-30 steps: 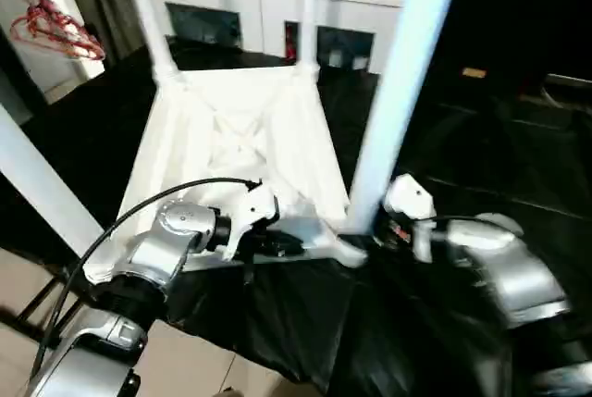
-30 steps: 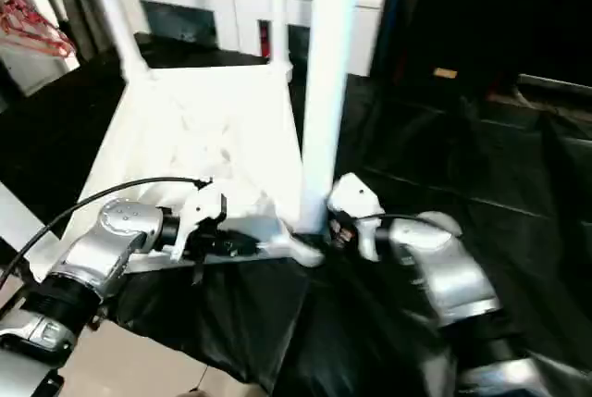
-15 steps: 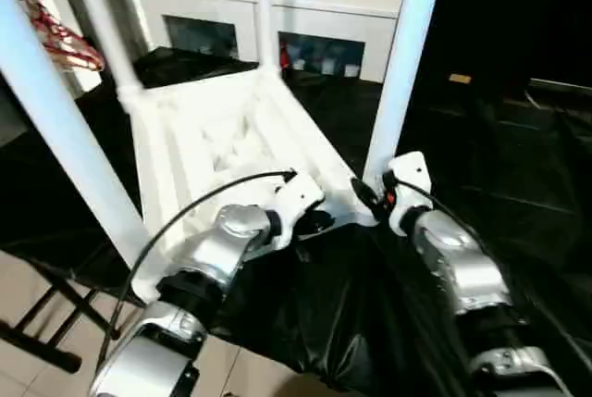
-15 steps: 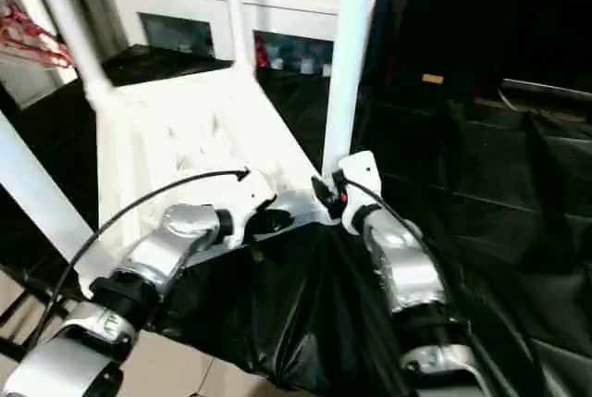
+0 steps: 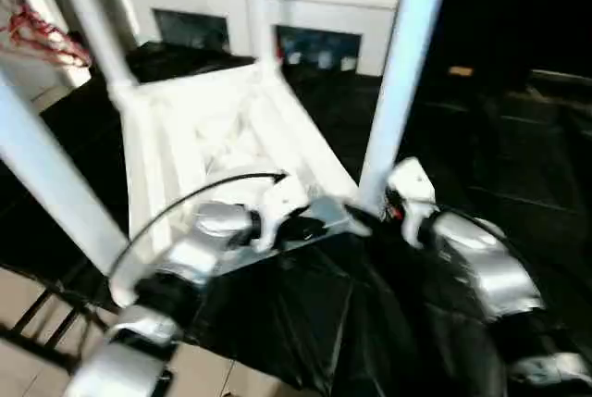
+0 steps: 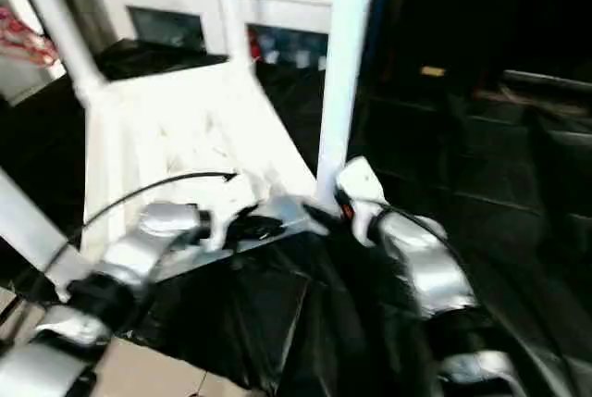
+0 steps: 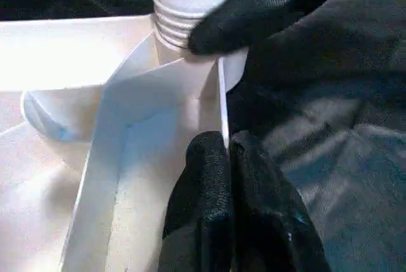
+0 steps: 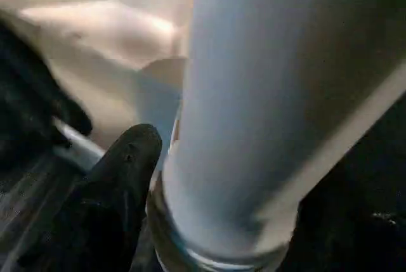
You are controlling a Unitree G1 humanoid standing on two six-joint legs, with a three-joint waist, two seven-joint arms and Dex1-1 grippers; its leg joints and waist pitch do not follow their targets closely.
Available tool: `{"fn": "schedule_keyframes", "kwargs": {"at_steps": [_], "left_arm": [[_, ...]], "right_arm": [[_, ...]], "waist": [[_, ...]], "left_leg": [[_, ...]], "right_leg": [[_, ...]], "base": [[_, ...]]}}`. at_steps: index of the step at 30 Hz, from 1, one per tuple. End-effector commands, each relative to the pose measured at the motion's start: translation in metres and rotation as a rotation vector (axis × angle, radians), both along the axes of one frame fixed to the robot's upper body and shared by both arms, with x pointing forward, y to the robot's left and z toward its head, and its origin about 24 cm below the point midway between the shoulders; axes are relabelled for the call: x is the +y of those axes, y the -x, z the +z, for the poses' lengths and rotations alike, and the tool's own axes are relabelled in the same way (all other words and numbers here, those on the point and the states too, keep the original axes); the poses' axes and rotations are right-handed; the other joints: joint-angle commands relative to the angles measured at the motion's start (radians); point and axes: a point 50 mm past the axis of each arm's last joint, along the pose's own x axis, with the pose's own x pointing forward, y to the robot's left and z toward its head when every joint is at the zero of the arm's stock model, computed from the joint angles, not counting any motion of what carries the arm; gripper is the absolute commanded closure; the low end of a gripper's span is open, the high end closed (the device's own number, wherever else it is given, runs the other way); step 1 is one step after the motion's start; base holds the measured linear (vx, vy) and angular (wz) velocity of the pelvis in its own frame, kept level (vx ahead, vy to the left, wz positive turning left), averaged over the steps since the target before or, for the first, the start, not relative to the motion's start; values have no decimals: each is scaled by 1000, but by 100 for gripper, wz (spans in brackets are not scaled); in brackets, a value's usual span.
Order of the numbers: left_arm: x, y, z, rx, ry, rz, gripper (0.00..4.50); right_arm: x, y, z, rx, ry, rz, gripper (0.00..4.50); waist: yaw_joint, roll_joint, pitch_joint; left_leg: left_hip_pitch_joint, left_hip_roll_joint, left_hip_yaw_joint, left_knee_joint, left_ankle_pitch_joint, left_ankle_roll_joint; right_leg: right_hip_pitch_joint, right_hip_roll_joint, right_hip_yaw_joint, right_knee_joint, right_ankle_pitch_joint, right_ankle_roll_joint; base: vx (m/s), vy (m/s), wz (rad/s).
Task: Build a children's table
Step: Rotate leg to tighten
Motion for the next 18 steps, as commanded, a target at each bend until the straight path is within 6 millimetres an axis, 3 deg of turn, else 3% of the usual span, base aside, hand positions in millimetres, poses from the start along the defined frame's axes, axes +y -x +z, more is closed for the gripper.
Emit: {"fn": "schedule_keyframes", "kwargs": {"at_steps": [1,3,4,6,8,10,13,18], "left_arm": [[-5,3,11,-41,22,-102,450],[0,3,12,-37,17,-120,450],[3,3,13,-37,11,-126,450],[8,3,14,-35,4,-131,450],[12,2,15,-33,-2,-136,450],[15,2,16,-31,-5,-139,450],[18,3,16,-25,-6,-140,450],[20,5,14,-15,-7,-144,450]], "right_arm": [[5,9,-5,56,15,122,94],[1,9,-3,69,23,135,78],[-1,10,-2,73,31,153,75],[-2,10,0,52,64,174,67],[-3,10,2,38,61,187,46],[-2,10,5,41,26,194,46],[-1,13,5,67,3,219,46],[-1,14,3,79,-7,221,80]], "waist": [[7,-8,-75],[15,-6,-72],[20,-4,-67],[21,-4,-65],[19,-4,-58],[18,-5,-57],[16,-8,-58],[19,-8,-63]], "left_leg": [[-1,42,-7,-41,-33,140],[-4,46,-5,-37,-30,164],[-3,51,-5,-39,-78,153],[-1,53,-5,-43,-115,134],[3,54,-6,-53,-198,84],[4,53,-8,-57,-224,61],[1,52,-8,-56,-217,55],[-1,51,-7,-49,-140,81]], "right_leg": [[60,-57,42,-29,97,-293],[57,-57,40,-26,103,-302],[51,-57,39,-30,27,-297],[51,-58,39,-35,-32,-288],[48,-59,42,-47,-149,-264],[48,-60,44,-51,-190,-249],[50,-60,45,-50,-183,-242],[51,-60,44,-38,-83,-262]], "base": [[0,0,0],[0,0,0],[0,0,0],[0,0,0],[0,0,0],[0,0,0],[0,0,0],[0,0,0]]}}
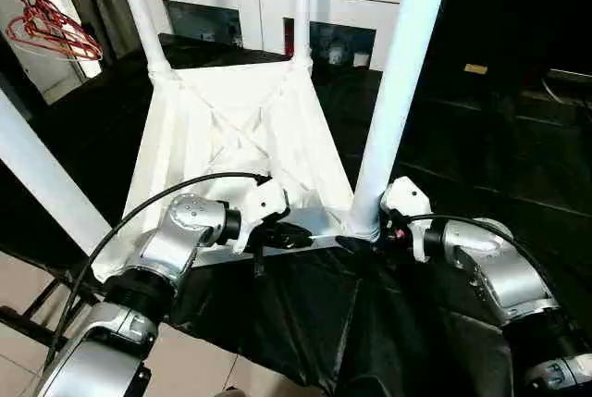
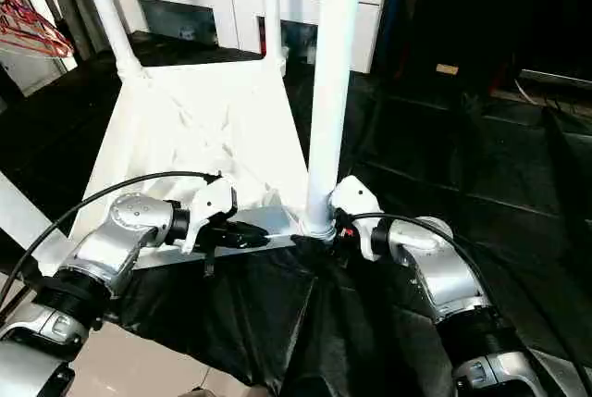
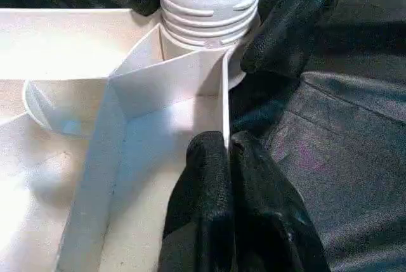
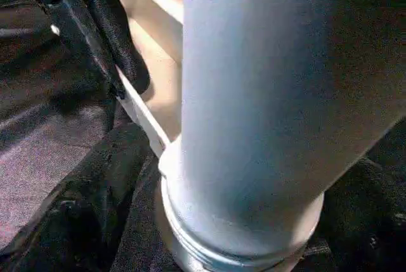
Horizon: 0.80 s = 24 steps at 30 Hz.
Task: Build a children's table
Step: Rotate leg to tighten
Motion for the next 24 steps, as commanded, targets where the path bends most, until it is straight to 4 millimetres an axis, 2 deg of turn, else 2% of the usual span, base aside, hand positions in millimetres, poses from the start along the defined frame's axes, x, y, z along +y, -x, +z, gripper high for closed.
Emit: {"fn": "schedule_keyframes", "kwargs": {"at_steps": [1,4,6,7,9,13,17,20,22,24], "left_arm": [[-2,0,10,-36,28,-38,450],[-1,2,9,-25,27,-45,450],[0,3,8,-17,25,-50,450],[0,3,8,-17,25,-51,450],[0,3,8,-14,24,-51,450],[1,4,7,-2,21,-55,450],[1,5,6,6,18,-53,450],[0,2,2,4,3,6,450],[-8,-8,-3,-38,-22,142,450],[-18,-16,-6,-65,-25,254,450]], "right_arm": [[1,2,1,10,-27,5,83],[1,2,2,10,-34,13,124],[1,3,2,14,-42,22,124],[1,3,2,14,-43,23,146],[1,4,3,16,-47,29,160],[1,6,1,23,-52,40,171],[3,8,-1,35,-60,48,176],[9,7,-2,50,-135,-10,176],[20,3,-10,46,-153,-117,176],[30,-4,-20,36,-141,-259,177]], "waist": [[1,-8,-66],[2,-6,-64],[2,-6,-64],[2,-6,-64],[3,-6,-63],[4,-8,-65],[4,-6,-65],[4,-6,-65],[1,-5,-60],[-4,-6,-53]], "left_leg": [[8,49,-9,-64,-128,88],[8,49,-9,-65,-148,86],[9,49,-8,-66,-158,82],[9,49,-8,-66,-160,80],[10,49,-8,-67,-164,78],[9,49,-9,-65,-141,80],[9,49,-8,-64,-138,84],[9,49,-8,-64,-144,82],[10,50,-10,-70,-175,67],[18,45,-9,-76,-241,35]], "right_leg": [[61,-59,41,-50,-74,-260],[60,-58,41,-52,-96,-261],[59,-59,41,-54,-112,-257],[59,-58,41,-53,-114,-256],[59,-58,41,-55,-123,-253],[60,-58,41,-51,-103,-253],[60,-58,41,-52,-102,-257],[60,-59,41,-53,-108,-257],[57,-60,42,-60,-157,-248],[51,-59,41,-75,-270,-221]], "base": [[0,0,0],[0,0,0],[0,0,0],[0,0,0],[0,0,0],[0,0,0],[0,0,0],[0,0,0],[0,0,0],[0,0,0]]}}
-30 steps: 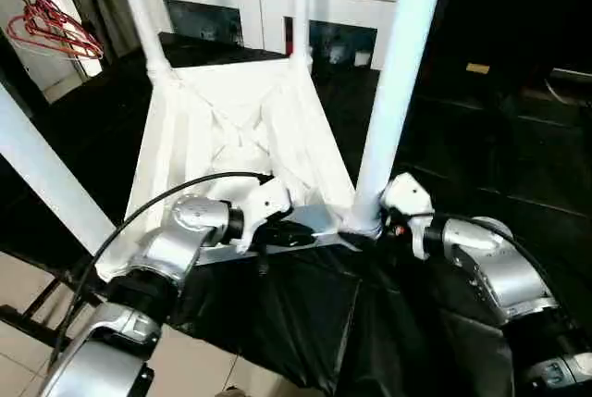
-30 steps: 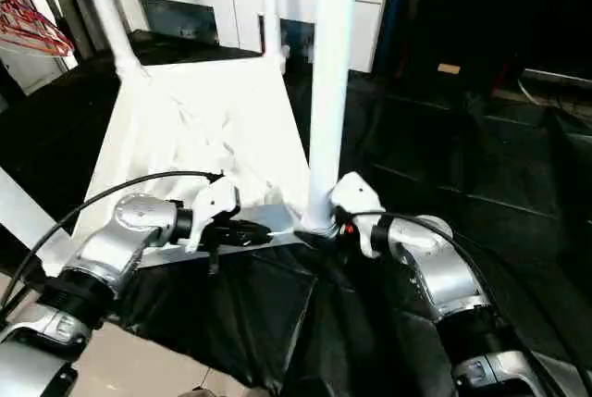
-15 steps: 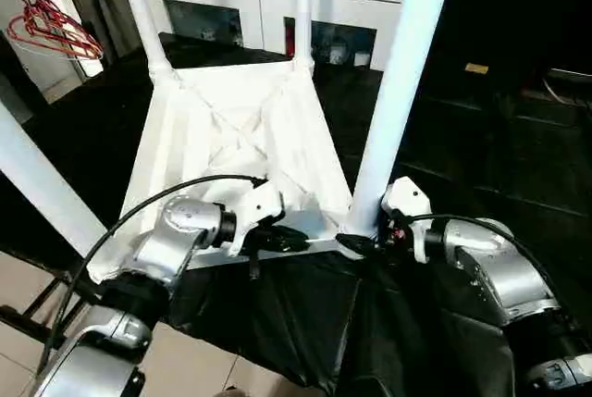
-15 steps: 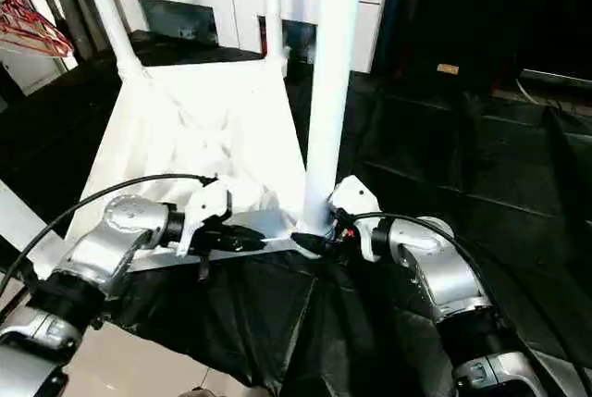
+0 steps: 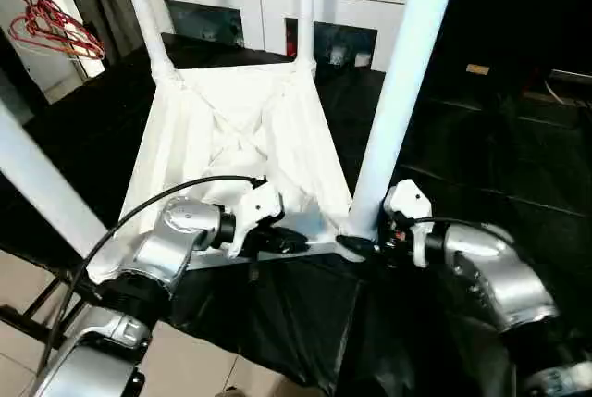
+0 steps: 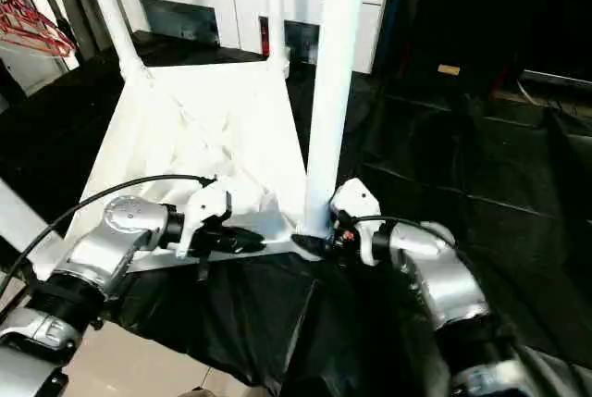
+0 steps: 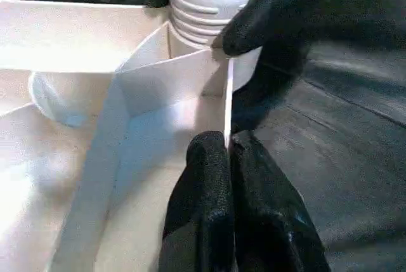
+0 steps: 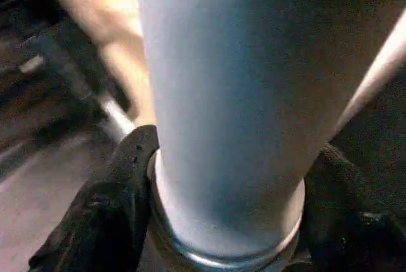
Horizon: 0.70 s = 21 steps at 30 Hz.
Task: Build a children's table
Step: Rotate leg to tighten
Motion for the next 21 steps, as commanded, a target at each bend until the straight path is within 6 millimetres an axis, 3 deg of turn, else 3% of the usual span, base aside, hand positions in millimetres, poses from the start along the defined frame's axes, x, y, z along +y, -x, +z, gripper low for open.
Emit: {"fn": "schedule_keyframes", "kwargs": {"at_steps": [1,2,3,4,5,6,7,10,11,12,13,14,18,21], "left_arm": [[-17,-16,-1,-54,-24,197,450],[-25,-17,-3,-53,-18,232,450],[-29,-18,-3,-53,-15,254,450],[-42,-18,-3,-54,-1,263,450],[-55,-18,-2,-60,11,261,450],[-55,-18,-2,-60,11,261,450],[-66,-16,0,-65,24,236,450],[-76,-13,4,-82,46,188,450],[-79,-11,4,-84,58,166,450],[-79,-10,5,-90,63,141,450],[-78,-8,6,-97,65,112,450],[-77,-8,6,-97,64,102,450],[-62,-3,6,-91,65,27,450],[-50,1,6,-84,70,-30,450]], "right_arm": [[28,-8,-13,20,-18,-161,177],[33,-13,-17,25,-3,-251,177],[36,-15,-20,30,8,-306,177],[46,-18,-22,32,9,-347,177],[59,-17,-22,31,1,-326,177],[59,-17,-22,31,1,-326,177],[69,-16,-22,27,-2,-286,177],[73,-16,-19,33,-51,-260,177],[73,-16,-16,43,-100,-261,121],[71,-16,-14,49,-133,-254,121],[69,-16,-12,49,-153,-242,107],[67,-16,-11,43,-147,-235,101],[48,-17,-4,-17,-81,-164,68],[33,-13,1,-42,-27,-59,57]], "waist": [[-7,-8,-49],[-11,-5,-46],[-20,-9,-43],[-22,-7,-45],[-27,-9,-45],[-29,-10,-44],[-29,-9,-46],[-30,-10,-49],[-29,-9,-49],[-29,-9,-50],[-28,-10,-51],[-27,-3,-52],[-27,-5,-55],[-27,-6,-65]], "left_leg": [[20,43,-10,-79,-286,8],[19,42,-12,-81,-306,-6],[17,38,-20,-87,-347,-30],[16,37,-25,-90,-355,-36],[19,37,-25,-89,-362,-31],[19,36,-25,-89,-369,-27],[21,36,-23,-87,-371,-14],[14,37,-21,-89,-342,8],[12,38,-20,-89,-331,13],[11,39,-20,-89,-330,16],[11,39,-20,-89,-323,22],[11,40,-21,-89,-319,24],[7,43,-18,-88,-289,28],[0,42,-15,-76,-194,62]], "right_leg": [[38,-61,42,-87,-362,-199],[36,-61,41,-88,-405,-185],[41,-61,35,-95,-493,-146],[43,-64,34,-100,-528,-114],[37,-64,35,-106,-532,-104],[37,-63,35,-108,-533,-101],[35,-63,37,-109,-518,-103],[39,-60,41,-104,-451,-117],[40,-60,42,-101,-423,-129],[41,-60,42,-100,-413,-133],[44,-61,42,-98,-392,-141],[45,-61,42,-95,-376,-145],[50,-60,42,-84,-283,-181],[57,-60,41,-68,-143,-220]], "base": [[0,0,0],[0,0,0],[0,0,0],[0,0,0],[0,0,0],[0,0,0],[0,0,0],[0,0,0],[0,0,0],[0,0,0],[0,0,0],[0,0,0],[0,0,0],[0,0,0]]}}
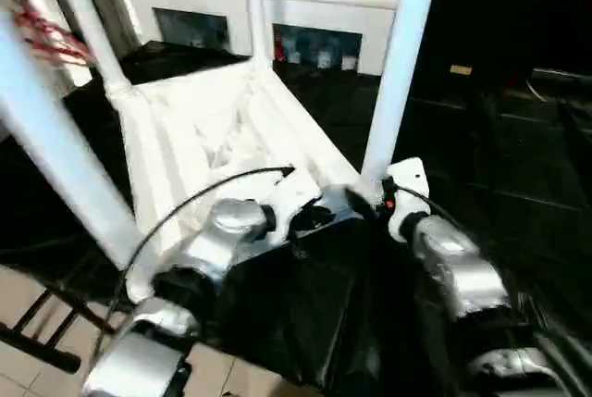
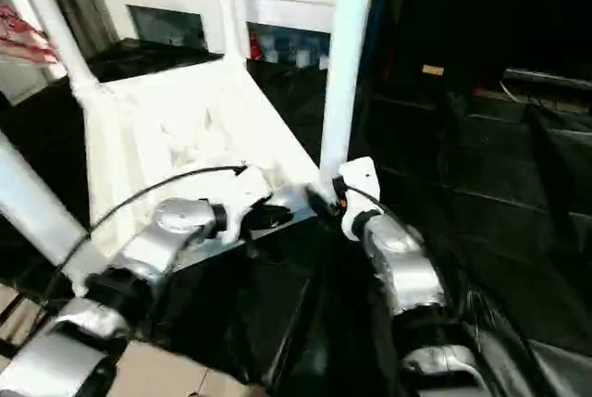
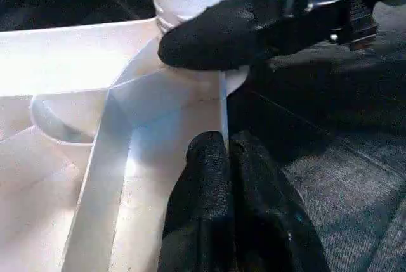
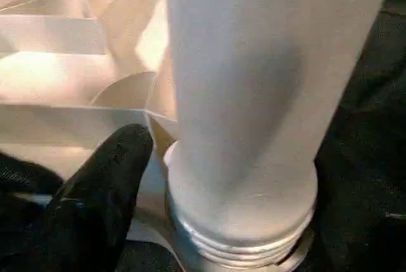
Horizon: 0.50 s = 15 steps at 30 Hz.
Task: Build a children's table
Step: Rotate leg to tighten
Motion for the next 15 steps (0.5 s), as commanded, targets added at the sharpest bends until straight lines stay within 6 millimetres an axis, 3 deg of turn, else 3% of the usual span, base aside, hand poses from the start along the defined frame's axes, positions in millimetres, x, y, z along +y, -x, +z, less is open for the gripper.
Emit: {"fn": "schedule_keyframes", "kwargs": {"at_steps": [1,2,6,11,15], "left_arm": [[-16,10,7,-26,42,-150,450],[-9,12,7,-20,40,-179,450],[6,15,8,-2,23,-232,450],[22,20,13,26,29,-300,450],[31,20,16,39,24,-324,450]], "right_arm": [[26,10,2,4,2,239,57],[18,13,5,7,33,307,57],[2,21,8,13,87,428,57],[-11,25,17,20,83,508,57],[-16,30,18,55,91,586,57]], "waist": [[8,-8,-67],[8,-4,-67],[17,-7,-64],[34,-7,-58],[36,-8,-57]], "left_leg": [[0,44,-14,-66,-169,76],[-1,45,-11,-63,-132,100],[0,49,-7,-60,-129,124],[7,56,-7,-68,-199,87],[8,56,-7,-70,-203,73]], "right_leg": [[60,-58,40,-60,-103,-232],[57,-58,41,-54,-40,-252],[58,-56,37,-50,-27,-276],[51,-57,40,-58,-160,-254],[50,-57,42,-59,-175,-248]], "base": [[0,0,0],[0,0,0],[0,0,0],[0,0,0],[0,0,0]]}}
